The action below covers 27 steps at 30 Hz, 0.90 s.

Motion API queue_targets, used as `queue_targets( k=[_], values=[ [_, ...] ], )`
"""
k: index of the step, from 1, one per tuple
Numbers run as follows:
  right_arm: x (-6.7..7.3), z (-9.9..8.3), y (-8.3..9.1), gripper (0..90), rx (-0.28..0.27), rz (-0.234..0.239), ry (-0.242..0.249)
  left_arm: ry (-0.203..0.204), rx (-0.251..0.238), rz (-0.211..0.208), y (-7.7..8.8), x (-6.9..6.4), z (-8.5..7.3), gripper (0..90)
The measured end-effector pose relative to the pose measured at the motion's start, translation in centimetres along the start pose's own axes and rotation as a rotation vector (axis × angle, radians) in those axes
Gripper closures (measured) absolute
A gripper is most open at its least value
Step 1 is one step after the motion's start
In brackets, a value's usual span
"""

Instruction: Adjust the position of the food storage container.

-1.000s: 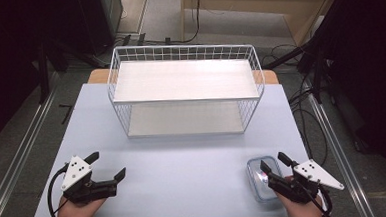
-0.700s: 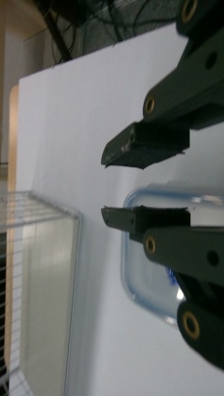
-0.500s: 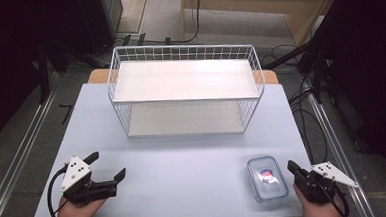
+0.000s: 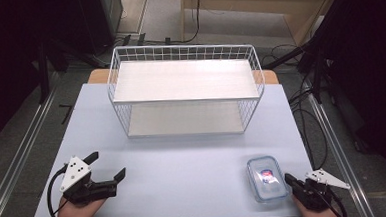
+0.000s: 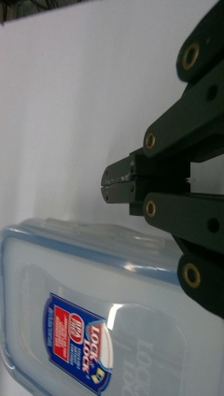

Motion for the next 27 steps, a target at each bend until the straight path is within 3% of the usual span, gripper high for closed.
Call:
queue_targets(
  k=[8, 11, 12, 17, 19, 23, 27],
  values=[
    [2.4, 0.0, 0.0, 90.0, 0.015, 0.066, 0.060, -0.002, 0.004, 0.003, 0.0, 0.0, 0.0, 2.0],
    [4.5, 0.2, 0.2, 90.0, 0.021, 0.105, 0.105, 0.000, -0.002, -0.002, -0.2, -0.1, 0.0, 2.0],
    [4.5, 0.2, 0.2, 90.0, 0.021, 0.105, 0.105, 0.000, -0.002, -0.002, -0.2, -0.1, 0.0, 2.0],
    [7.1, 0.4, 0.1, 90.0, 0.031, 0.161, 0.148, -0.001, 0.001, -0.002, -0.3, -0.2, -0.1, 2.0],
    [7.5, 0.4, 0.1, 90.0, 0.033, 0.163, 0.154, -0.002, 0.004, -0.003, -0.3, -0.2, -0.1, 2.1],
    [9.6, 0.7, 0.0, 90.0, 0.039, 0.190, 0.192, -0.004, 0.006, -0.004, -0.3, -0.2, -0.1, 2.1],
    [9.8, 0.8, 0.3, 90.0, 0.040, 0.194, 0.189, -0.005, -0.002, -0.010, -0.3, -0.4, 0.0, 2.1]
  ],
)
Point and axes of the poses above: each handheld gripper's, and its own axes: y roughly backward along the jaws, z roughly out of its top, x roughly to its left, the point moved 10 cm from there along -y, roughly forward along the jaws, and after that the axes turned 15 degrees about -z, right-handed, at the moved point
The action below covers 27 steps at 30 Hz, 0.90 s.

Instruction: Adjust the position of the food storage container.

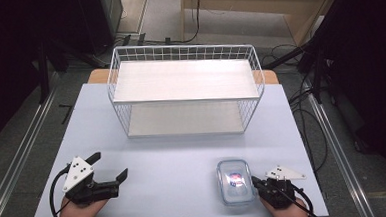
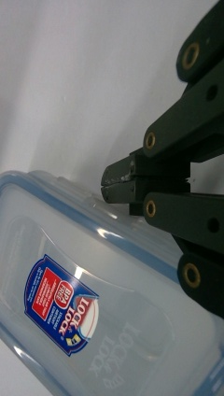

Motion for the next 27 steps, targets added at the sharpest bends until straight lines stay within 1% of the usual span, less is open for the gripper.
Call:
queue_targets(
  k=[1, 2, 3, 5, 6, 8, 10, 11, 14, 17, 18, 19, 20, 21, 24, 27],
  values=[
    [0.0, 0.0, 0.0, 90.0, 0.000, 0.000, 0.000, 0.000, 0.000, 0.000, 0.0, 0.0, 0.0, 2.1],
    [-0.3, -0.3, 0.6, 90.0, -0.004, -0.003, -0.012, 0.000, 0.000, -0.002, 0.0, 0.0, 0.1, 2.1],
    [-0.3, -0.3, 0.6, 90.0, -0.004, -0.003, -0.012, 0.001, -0.004, -0.004, 0.0, 0.0, 0.2, 2.1],
    [-0.7, -0.9, 1.2, 90.0, -0.002, -0.005, -0.020, 0.004, -0.012, -0.006, -0.2, 0.0, 0.4, 2.2],
    [-0.8, -1.2, 1.4, 90.0, 0.000, -0.005, -0.019, 0.007, -0.013, -0.014, -0.4, 0.0, 0.6, 2.2],
    [-0.7, -1.7, 1.9, 90.0, 0.005, 0.000, -0.019, 0.006, -0.013, -0.023, -0.8, -0.2, 0.8, 2.2],
    [-0.2, -2.3, 2.4, 90.0, 0.011, 0.012, -0.001, -0.004, -0.015, -0.031, -1.4, -0.5, 1.1, 2.2],
    [-0.2, -2.3, 2.4, 90.0, 0.011, 0.012, -0.001, -0.010, -0.013, -0.038, -1.6, -0.7, 1.2, 2.2],
    [0.5, -2.7, 2.6, 90.0, 0.022, 0.019, 0.022, -0.019, -0.010, -0.050, -2.2, -1.2, 1.5, 2.2],
    [1.3, -2.7, 2.6, 90.0, 0.025, 0.033, 0.038, -0.025, -0.008, -0.058, -2.5, -1.4, 1.6, 2.2],
    [1.7, -2.7, 2.5, 90.0, 0.024, 0.033, 0.058, -0.026, -0.009, -0.058, -2.5, -1.4, 1.5, 2.2],
    [2.0, -2.6, 2.4, 90.0, 0.028, 0.038, 0.068, -0.025, -0.004, -0.054, -2.4, -1.3, 1.5, 2.2],
    [2.8, -2.4, 2.0, 90.0, 0.030, 0.046, 0.094, -0.021, -0.008, -0.056, -2.3, -1.3, 1.4, 2.2],
    [2.8, -2.4, 2.0, 90.0, 0.030, 0.046, 0.094, -0.018, -0.010, -0.054, -2.2, -1.2, 1.4, 2.2],
    [4.1, -1.8, 1.4, 90.0, 0.032, 0.061, 0.126, -0.009, -0.015, -0.042, -1.6, -0.8, 1.2, 2.3],
    [5.8, -1.1, 0.7, 90.0, 0.030, 0.093, 0.156, 0.001, -0.018, -0.029, -1.0, -0.5, 0.9, 2.4]
  ],
)
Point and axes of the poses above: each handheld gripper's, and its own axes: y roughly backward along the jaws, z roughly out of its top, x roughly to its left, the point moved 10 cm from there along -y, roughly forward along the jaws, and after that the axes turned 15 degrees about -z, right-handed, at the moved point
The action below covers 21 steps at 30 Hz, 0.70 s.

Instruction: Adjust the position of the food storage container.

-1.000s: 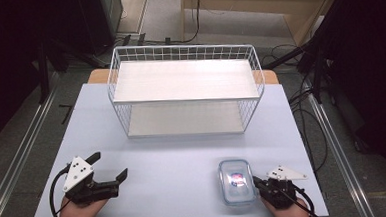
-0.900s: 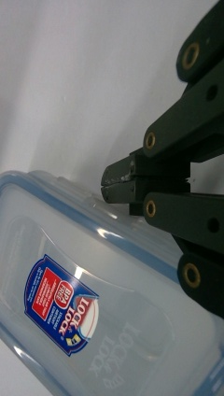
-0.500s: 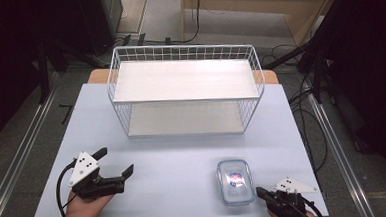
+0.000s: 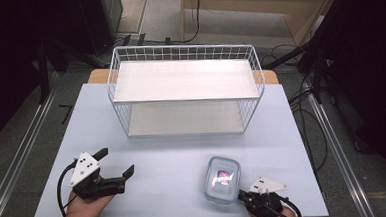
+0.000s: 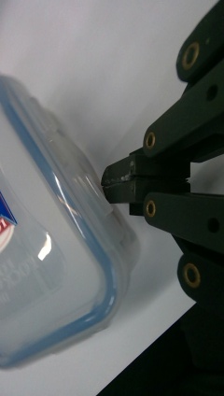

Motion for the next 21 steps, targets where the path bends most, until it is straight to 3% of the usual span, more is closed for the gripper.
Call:
queue_targets(
  k=[4, 5, 6, 9, 17, 19, 21],
  values=[
    [2.9, 1.8, -1.1, 90.0, -0.014, 0.052, 0.059, 0.008, -0.002, 0.020, 0.9, 0.5, -0.3, 2.5],
    [4.7, 2.9, -1.8, 90.0, -0.021, 0.083, 0.081, 0.013, -0.006, 0.024, 1.1, 0.6, -0.4, 2.5],
    [4.7, 2.9, -1.8, 90.0, -0.021, 0.083, 0.081, 0.019, -0.006, 0.030, 1.4, 0.7, -0.5, 2.5],
    [8.0, 4.8, -3.4, 90.0, -0.033, 0.125, 0.134, 0.024, -0.008, 0.043, 2.0, 1.0, -0.7, 2.5],
    [11.3, 7.3, -5.0, 90.0, -0.065, 0.176, 0.151, 0.029, -0.022, 0.061, 2.9, 1.4, -0.9, 3.3],
    [11.4, 7.5, -4.6, 90.0, -0.076, 0.186, 0.153, 0.029, -0.019, 0.062, 3.0, 1.5, -0.9, 3.3],
    [10.6, 7.8, -3.3, 90.0, -0.100, 0.199, 0.123, 0.031, -0.017, 0.064, 3.0, 1.5, -0.9, 3.2]
  ],
)
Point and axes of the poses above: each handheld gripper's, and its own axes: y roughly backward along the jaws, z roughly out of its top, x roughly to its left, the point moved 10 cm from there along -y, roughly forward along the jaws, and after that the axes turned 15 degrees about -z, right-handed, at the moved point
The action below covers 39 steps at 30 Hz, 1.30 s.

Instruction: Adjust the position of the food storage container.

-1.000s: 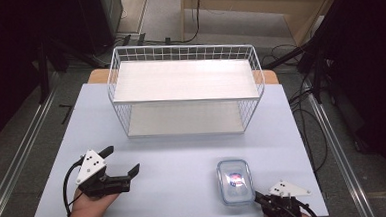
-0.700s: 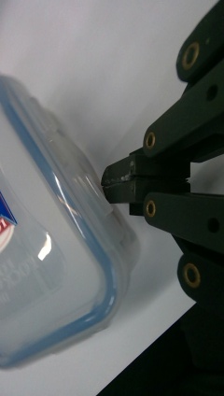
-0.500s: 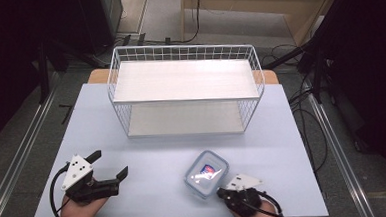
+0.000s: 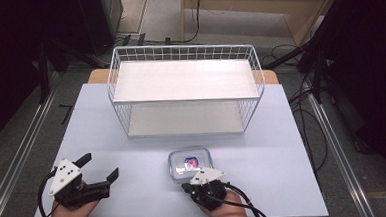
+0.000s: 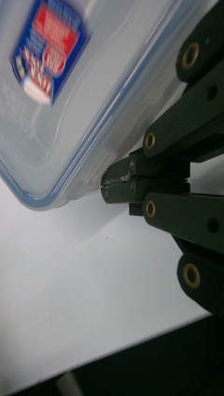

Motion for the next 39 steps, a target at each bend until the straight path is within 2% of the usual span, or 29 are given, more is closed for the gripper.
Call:
queue_targets(
  k=[2, 4, 6, 8, 9, 11, 13, 16, 23, 28, 30, 33, 34, 35, 36, 39],
  values=[
    [-1.0, 0.3, 1.3, 90.0, -0.036, -0.013, -0.021, 0.000, -0.002, -0.002, -0.1, 0.0, 0.0, 3.2],
    [-2.7, 0.5, 2.8, 90.0, -0.070, -0.040, -0.066, 0.000, -0.001, -0.004, -0.2, -0.1, 0.1, 3.2],
    [-5.2, 0.5, 3.8, 90.0, -0.098, -0.105, -0.106, -0.004, -0.002, -0.007, -0.4, -0.2, 0.2, 3.2],
    [-7.7, 0.2, 4.2, 90.0, -0.110, -0.166, -0.159, -0.010, 0.005, -0.013, -0.6, -0.4, 0.1, 3.2],
    [-9.4, -0.2, 4.1, 90.0, -0.111, -0.218, -0.187, -0.011, 0.007, -0.018, -0.8, -0.5, 0.1, 3.2],
    [-10.9, -0.9, 3.2, 90.0, -0.083, -0.264, -0.200, -0.012, 0.014, -0.023, -1.1, -0.6, 0.0, 3.2],
    [-11.0, -1.5, 2.1, 90.0, -0.051, -0.265, -0.196, -0.010, 0.018, -0.026, -1.4, -0.8, 0.0, 3.2],
    [-9.5, -1.5, 1.4, 90.0, -0.035, -0.236, -0.159, -0.016, 0.021, -0.030, -1.6, -0.9, 0.0, 3.2],
    [-6.9, -1.0, 1.5, 90.0, -0.035, -0.178, -0.112, -0.005, 0.027, -0.041, -1.7, -1.0, -0.2, 3.3],
    [-7.9, -0.7, 1.9, 90.0, -0.056, -0.186, -0.156, 0.006, 0.029, -0.059, -1.9, -1.3, -0.3, 3.4],
    [-8.7, -0.5, 2.4, 88.4, -0.070, -0.182, -0.211, 0.027, 0.031, -0.077, -2.2, -1.5, -0.5, 3.6],
    [-9.2, -0.3, 2.6, 86.0, -0.083, -0.171, -0.239, 0.030, 0.034, -0.082, -2.5, -1.5, -0.6, 4.0],
    [-9.5, -0.1, 2.7, 82.6, -0.092, -0.164, -0.266, 0.032, 0.038, -0.083, -2.6, -1.5, -0.7, 4.2],
    [-9.5, -0.1, 2.7, 82.6, -0.092, -0.164, -0.266, 0.035, 0.044, -0.090, -2.8, -1.5, -0.8, 4.2],
    [-9.7, 0.2, 2.7, 76.6, -0.101, -0.152, -0.296, 0.035, 0.046, -0.092, -3.0, -1.5, -0.9, 4.2],
    [-9.8, 0.4, 2.8, 72.1, -0.108, -0.147, -0.313, 0.028, 0.056, -0.093, -3.3, -1.7, -1.0, 4.2]
  ],
)
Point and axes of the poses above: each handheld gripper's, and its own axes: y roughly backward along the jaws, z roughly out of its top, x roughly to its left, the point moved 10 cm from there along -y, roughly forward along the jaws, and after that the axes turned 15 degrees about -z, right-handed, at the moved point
